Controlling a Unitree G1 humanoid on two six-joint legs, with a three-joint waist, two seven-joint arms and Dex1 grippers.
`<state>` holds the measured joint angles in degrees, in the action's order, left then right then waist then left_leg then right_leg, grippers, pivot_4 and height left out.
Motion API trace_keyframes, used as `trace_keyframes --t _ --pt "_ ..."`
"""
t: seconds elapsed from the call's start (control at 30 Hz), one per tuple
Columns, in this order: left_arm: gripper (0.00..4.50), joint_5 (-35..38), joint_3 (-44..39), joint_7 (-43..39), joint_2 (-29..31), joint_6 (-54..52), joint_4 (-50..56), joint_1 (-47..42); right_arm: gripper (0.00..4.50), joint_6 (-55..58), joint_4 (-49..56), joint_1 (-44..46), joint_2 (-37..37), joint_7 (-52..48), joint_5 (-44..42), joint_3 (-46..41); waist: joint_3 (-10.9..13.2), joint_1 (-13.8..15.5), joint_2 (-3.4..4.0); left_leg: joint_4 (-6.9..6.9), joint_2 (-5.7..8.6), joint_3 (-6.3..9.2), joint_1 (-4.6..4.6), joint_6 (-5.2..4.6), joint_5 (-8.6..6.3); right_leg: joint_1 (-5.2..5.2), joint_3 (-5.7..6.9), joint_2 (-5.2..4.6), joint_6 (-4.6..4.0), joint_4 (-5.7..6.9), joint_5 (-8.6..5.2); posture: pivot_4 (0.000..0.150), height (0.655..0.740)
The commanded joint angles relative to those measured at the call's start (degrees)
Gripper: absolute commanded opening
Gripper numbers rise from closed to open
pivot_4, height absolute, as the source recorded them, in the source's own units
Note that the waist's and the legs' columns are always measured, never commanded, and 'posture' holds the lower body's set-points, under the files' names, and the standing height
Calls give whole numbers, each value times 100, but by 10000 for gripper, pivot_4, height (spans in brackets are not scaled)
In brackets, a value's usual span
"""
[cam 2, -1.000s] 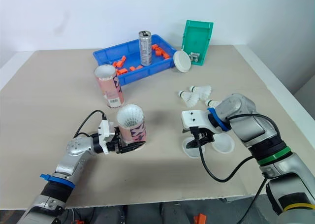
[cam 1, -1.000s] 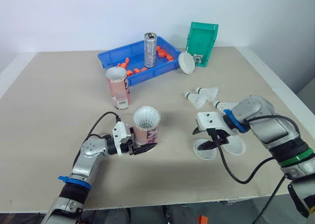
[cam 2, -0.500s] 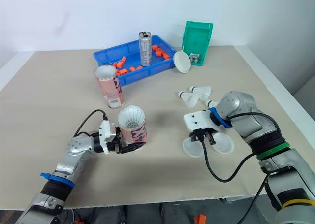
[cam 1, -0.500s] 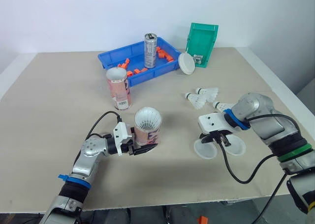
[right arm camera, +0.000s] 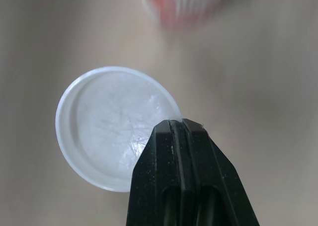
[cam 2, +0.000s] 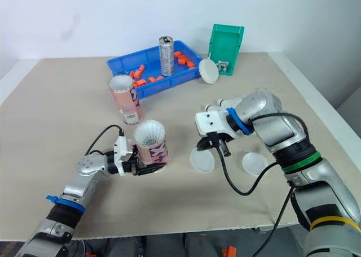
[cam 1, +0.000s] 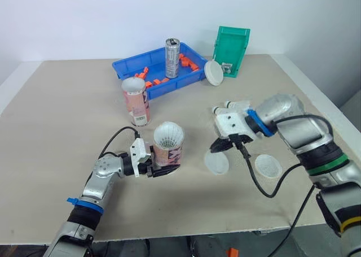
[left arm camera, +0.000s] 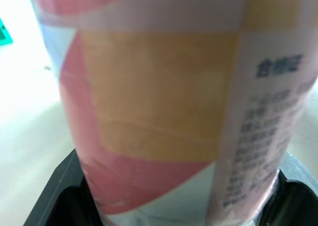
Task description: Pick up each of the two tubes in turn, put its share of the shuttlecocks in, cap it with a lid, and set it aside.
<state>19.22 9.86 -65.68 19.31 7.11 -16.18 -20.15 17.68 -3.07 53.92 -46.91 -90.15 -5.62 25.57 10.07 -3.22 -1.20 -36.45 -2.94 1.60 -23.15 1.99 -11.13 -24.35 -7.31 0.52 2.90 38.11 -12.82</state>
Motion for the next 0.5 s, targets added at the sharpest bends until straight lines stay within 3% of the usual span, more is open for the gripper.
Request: trace_keyframes --t 0.03,0.17,0.3,0.5 --pt "32624 -160 169 -103 141 -566 -275 189 579 343 409 559 -99 -235 -661 -507 0 -1 0 1 0 1 0 1 -1 0 1 0 0 0 -2 1500 7400" --pt "32624 -214 279 -316 279 -750 -246 205 579 532 416 1411 298 -191 -916 -582 -3 -18 5 3 -1 2 1 2 -1 -3 2 1 -3 0 -4 1500 7400" --pt "32624 -279 430 -493 385 -907 -227 166 579 95 -32 2156 948 -86 -597 -284 -21 -125 34 14 -2 4 2 2 -2 -7 5 2 -8 1 -7 1500 7400" --pt "32624 -371 501 -574 452 -953 -266 -2 579 -1002 -896 2591 1520 -126 21 142 -31 -118 22 18 3 13 -5 25 -18 1 6 0 -6 0 -38 1500 7400"
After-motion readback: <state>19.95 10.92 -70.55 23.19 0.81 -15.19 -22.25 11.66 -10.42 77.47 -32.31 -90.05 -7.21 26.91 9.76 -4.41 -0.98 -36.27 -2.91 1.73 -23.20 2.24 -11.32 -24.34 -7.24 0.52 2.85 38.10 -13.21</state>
